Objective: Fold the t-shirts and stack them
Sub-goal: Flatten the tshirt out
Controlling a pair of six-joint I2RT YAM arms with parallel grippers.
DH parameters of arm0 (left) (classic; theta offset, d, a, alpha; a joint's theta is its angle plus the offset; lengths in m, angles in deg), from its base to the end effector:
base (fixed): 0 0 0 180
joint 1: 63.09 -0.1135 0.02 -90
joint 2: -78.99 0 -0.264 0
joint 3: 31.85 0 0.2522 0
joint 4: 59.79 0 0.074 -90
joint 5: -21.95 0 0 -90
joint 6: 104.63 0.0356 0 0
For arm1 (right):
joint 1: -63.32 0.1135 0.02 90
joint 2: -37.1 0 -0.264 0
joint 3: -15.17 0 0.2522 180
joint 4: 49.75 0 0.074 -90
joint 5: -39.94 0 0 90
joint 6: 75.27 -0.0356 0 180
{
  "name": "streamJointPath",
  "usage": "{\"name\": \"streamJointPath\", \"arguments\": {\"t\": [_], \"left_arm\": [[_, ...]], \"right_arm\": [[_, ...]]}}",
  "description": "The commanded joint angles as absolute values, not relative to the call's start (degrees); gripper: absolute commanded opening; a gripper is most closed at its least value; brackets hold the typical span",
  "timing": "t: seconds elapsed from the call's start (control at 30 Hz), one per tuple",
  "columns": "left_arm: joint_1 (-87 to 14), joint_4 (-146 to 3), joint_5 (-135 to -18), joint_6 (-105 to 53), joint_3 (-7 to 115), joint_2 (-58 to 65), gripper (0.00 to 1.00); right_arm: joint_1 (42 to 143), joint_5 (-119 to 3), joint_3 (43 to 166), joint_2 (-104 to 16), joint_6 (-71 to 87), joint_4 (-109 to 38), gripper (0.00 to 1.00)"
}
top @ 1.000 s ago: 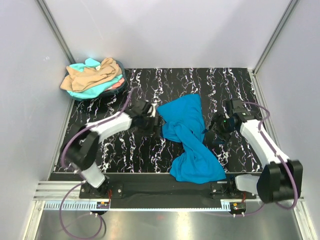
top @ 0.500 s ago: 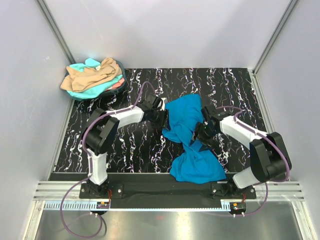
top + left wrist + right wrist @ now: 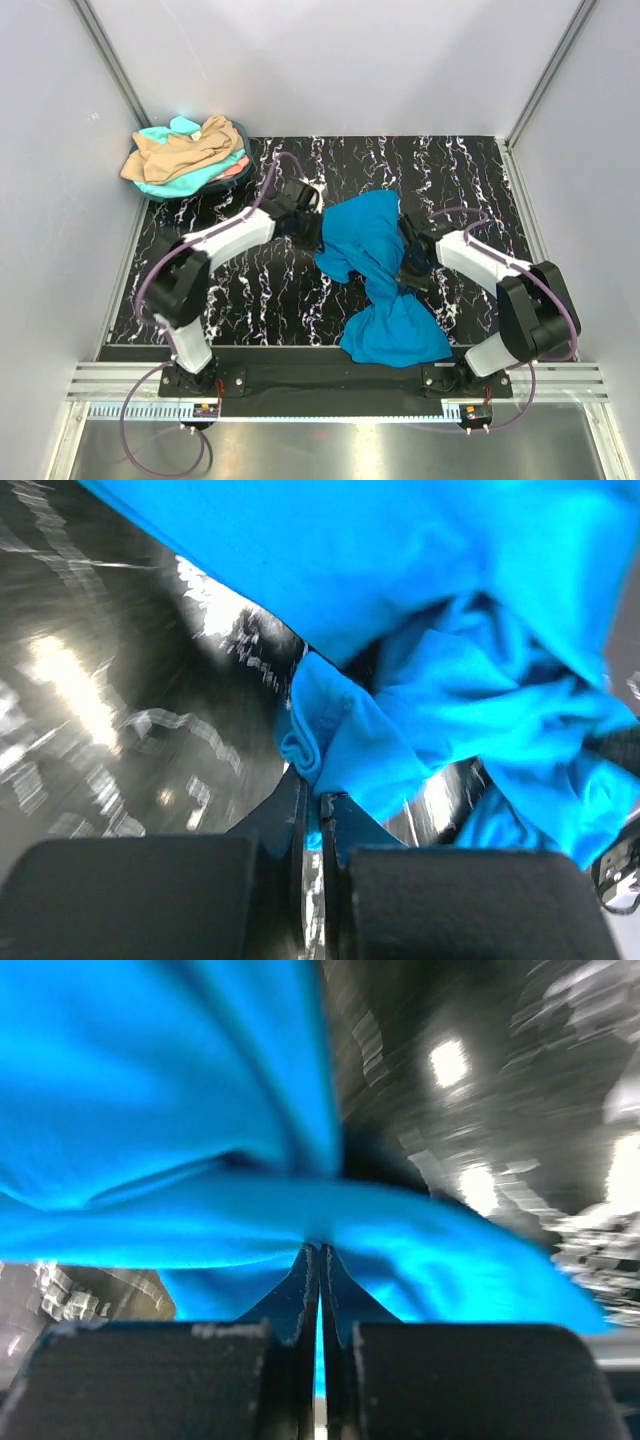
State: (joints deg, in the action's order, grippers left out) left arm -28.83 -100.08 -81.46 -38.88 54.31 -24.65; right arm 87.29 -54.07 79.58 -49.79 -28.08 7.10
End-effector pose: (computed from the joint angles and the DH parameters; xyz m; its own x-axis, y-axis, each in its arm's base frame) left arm 0.3100 -0.2212 0.2024 -0.9043 0.1326 -0.4057 0.3053 0.8651 -0.3979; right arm 0.2356 0.1075 0.1731 -0.9422 0.3230 -0.0891 0.3042 0.9362 0.1762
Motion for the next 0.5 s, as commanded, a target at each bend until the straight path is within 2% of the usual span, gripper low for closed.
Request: {"name": "streamJointPath", "arguments": {"t": [0.0, 0.23, 0.37, 0.47], "left_arm": [[-30.13, -106.41, -73.69, -34.94, 58.88, -13.24, 0.0], [-34.52, -118.88, -69.63, -32.47, 73.99, -7.14, 0.0], [-35.49, -124.17, -68.14, -32.3, 85.41, -7.23, 0.0], [-35.58, -127.16, -60.6, -31.16, 86.15, -5.05, 0.0]], "right_arm": [[87.4, -35.61, 88.05, -45.7, -25.8, 13.31, 0.0], [87.49, -19.05, 108.88, -43.85, -20.7, 23.24, 0.0], [87.58, -20.08, 121.36, -42.62, -15.95, 21.76, 0.0], [87.75, -26.48, 124.54, -42.62, -16.04, 23.94, 0.0]]}}
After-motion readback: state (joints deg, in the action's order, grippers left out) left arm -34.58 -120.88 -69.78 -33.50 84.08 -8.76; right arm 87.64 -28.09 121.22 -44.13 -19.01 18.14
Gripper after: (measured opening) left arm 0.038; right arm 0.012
